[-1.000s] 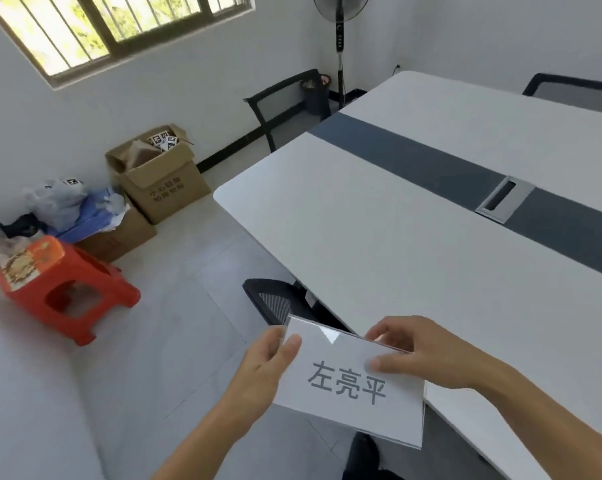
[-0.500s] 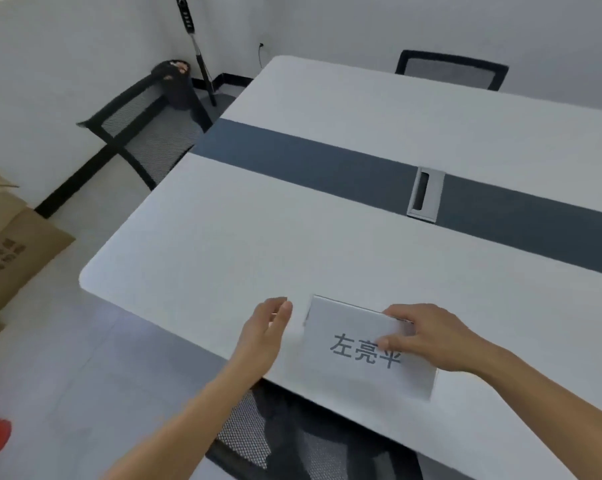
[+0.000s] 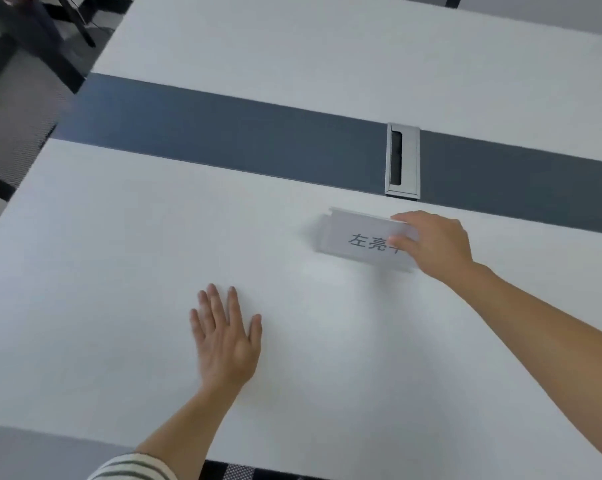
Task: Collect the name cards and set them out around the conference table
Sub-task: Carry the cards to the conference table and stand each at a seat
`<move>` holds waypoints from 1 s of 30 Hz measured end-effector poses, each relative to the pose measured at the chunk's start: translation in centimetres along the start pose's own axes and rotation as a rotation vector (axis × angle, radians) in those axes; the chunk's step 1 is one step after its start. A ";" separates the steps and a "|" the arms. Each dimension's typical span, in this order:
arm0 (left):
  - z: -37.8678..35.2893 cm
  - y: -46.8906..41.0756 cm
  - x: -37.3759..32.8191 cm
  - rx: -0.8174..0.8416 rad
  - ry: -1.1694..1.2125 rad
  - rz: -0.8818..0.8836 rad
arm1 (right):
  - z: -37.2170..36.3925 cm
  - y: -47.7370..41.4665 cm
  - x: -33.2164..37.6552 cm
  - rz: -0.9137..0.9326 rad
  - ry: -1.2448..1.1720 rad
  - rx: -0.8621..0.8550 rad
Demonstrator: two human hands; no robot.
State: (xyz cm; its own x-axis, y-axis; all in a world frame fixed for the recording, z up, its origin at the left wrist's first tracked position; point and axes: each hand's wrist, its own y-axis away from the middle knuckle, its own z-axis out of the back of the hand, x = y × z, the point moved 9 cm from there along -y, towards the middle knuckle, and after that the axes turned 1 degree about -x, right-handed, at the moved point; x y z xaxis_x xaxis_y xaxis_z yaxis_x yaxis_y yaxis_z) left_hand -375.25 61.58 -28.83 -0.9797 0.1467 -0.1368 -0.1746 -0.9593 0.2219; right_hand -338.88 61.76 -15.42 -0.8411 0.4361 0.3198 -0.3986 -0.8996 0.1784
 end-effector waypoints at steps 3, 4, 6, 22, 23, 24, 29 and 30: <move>-0.2 -0.2 0.0 -0.014 -0.026 -0.003 | -1.1 -3.0 -0.3 0.008 0.008 0.003; -0.1 -0.2 -0.1 -0.022 -0.032 -0.002 | -1.4 -3.9 -0.4 0.006 0.001 0.004; -0.1 -0.2 -0.1 -0.020 -0.030 0.002 | -1.9 -5.1 -0.6 0.016 0.030 0.002; 0.2 -0.2 -0.1 0.003 -0.017 0.021 | -4.7 -3.5 0.5 0.142 0.362 -0.038; 0.2 -0.2 0.0 0.003 -0.015 0.021 | -4.7 -3.4 0.5 0.147 0.365 -0.038; 0.2 -0.2 -0.1 0.003 -0.014 0.022 | -4.8 -3.4 0.5 0.152 0.366 -0.040; 0.2 -0.2 0.0 -0.002 -0.014 0.015 | -4.7 -3.3 0.7 0.140 0.365 -0.040; 0.2 -0.2 0.0 -0.007 -0.015 0.012 | -4.7 -3.2 0.8 0.140 0.360 -0.034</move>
State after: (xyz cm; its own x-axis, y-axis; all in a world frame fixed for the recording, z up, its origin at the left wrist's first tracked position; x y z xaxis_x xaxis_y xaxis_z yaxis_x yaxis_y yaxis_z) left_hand -375.18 61.79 -28.70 -0.9830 0.1391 -0.1196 -0.1626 -0.9625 0.2170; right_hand -339.98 64.90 -20.12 -0.9603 0.2789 -0.0094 -0.2779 -0.9527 0.1231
